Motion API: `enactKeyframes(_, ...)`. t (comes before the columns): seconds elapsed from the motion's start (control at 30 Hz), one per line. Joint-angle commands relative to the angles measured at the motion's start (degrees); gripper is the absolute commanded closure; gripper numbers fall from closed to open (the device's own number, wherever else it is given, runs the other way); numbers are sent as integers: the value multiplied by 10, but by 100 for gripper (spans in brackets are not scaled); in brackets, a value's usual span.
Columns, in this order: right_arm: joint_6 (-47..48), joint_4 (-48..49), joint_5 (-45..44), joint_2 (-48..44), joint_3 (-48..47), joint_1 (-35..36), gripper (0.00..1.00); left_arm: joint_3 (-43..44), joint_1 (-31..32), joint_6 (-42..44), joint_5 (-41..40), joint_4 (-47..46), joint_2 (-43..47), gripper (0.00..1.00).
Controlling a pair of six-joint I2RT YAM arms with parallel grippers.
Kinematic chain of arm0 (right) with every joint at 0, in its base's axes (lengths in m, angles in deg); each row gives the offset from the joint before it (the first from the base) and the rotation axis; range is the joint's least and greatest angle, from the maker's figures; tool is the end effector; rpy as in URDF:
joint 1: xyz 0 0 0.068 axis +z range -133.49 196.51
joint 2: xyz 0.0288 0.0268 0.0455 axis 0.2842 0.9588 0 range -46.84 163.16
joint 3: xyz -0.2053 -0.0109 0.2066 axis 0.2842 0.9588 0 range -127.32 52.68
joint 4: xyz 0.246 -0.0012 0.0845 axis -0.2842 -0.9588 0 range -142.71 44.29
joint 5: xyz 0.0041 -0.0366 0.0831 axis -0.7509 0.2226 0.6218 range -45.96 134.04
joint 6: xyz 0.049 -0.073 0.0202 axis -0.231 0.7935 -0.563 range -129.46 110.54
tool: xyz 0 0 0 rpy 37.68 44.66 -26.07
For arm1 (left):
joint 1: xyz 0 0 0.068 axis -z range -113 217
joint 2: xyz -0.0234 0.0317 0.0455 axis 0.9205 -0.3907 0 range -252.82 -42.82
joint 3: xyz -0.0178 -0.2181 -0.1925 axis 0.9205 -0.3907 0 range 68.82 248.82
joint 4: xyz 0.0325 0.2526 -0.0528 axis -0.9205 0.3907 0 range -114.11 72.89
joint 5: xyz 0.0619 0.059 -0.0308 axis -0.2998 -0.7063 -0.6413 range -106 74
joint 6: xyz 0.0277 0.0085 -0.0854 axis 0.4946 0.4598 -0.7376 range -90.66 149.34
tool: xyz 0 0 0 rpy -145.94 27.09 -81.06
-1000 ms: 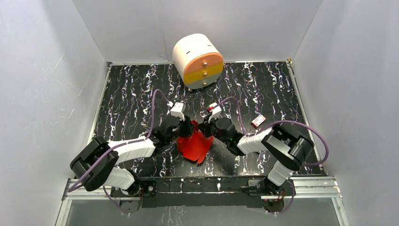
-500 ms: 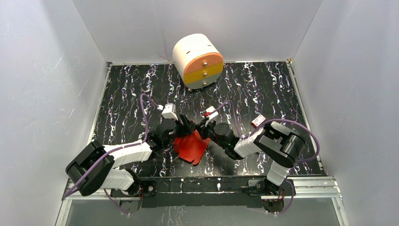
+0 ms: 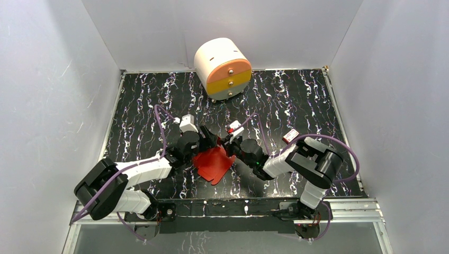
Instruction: Fold the paper box
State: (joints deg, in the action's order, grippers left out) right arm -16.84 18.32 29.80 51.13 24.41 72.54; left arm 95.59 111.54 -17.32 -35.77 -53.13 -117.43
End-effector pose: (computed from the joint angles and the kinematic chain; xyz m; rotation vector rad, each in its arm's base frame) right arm 0.2129 0.2803 0.1713 -0.5235 1.6232 0.6265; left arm 0.2291 -0.1872 0.1980 -0.2773 1.9319 -0.7542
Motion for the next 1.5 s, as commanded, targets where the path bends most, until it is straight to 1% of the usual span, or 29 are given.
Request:
enactKeyframes(0.0,30,33,-19,7,-13,7,100,33,-6,-15,-15,16,-5,35)
enactKeyframes(0.1,27,30,-38,7,-11,7,100,32,-10,-14,-15,36,14,31)
enactKeyframes(0.2,32,25,-58,7,-12,7,100,28,-18,-6,-15,63,47,30)
enactKeyframes(0.27,37,21,-61,7,-13,7,100,34,-23,10,-15,91,64,29)
enactKeyframes(0.37,41,11,-58,6,-15,7,100,54,-34,34,10,150,76,29)
enactKeyframes(0.47,47,4,-48,3,-17,7,100,81,-36,89,28,205,81,27)
enactKeyframes(0.6,62,-5,-38,-2,-19,7,100,122,-36,196,58,255,66,26)
enactKeyframes(0.67,66,-14,-35,-5,-20,7,100,138,-36,238,52,270,50,25)
enactKeyframes(0.8,66,-36,-34,-14,-26,7,100,126,-36,309,56,236,33,26)
enactKeyframes(0.9,57,-55,-34,-18,-33,7,100,118,-35,353,61,213,29,33)
enactKeyframes(0.97,54,-55,-35,-18,-33,7,100,102,-31,377,58,193,38,36)
enactKeyframes(1.07,53,-57,-44,-22,-32,7,100,63,-17,419,35,153,66,37)
enactKeyframes(1.13,54,-67,-52,-26,-34,7,100,39,-11,432,30,129,88,37)
enactKeyframes(1.23,65,-92,-72,-36,-37,7,100,28,-3,442,27,124,105,39)
enactKeyframes(1.47,98,-117,-100,-66,-34,7,100,35,11,464,-18,115,81,40)
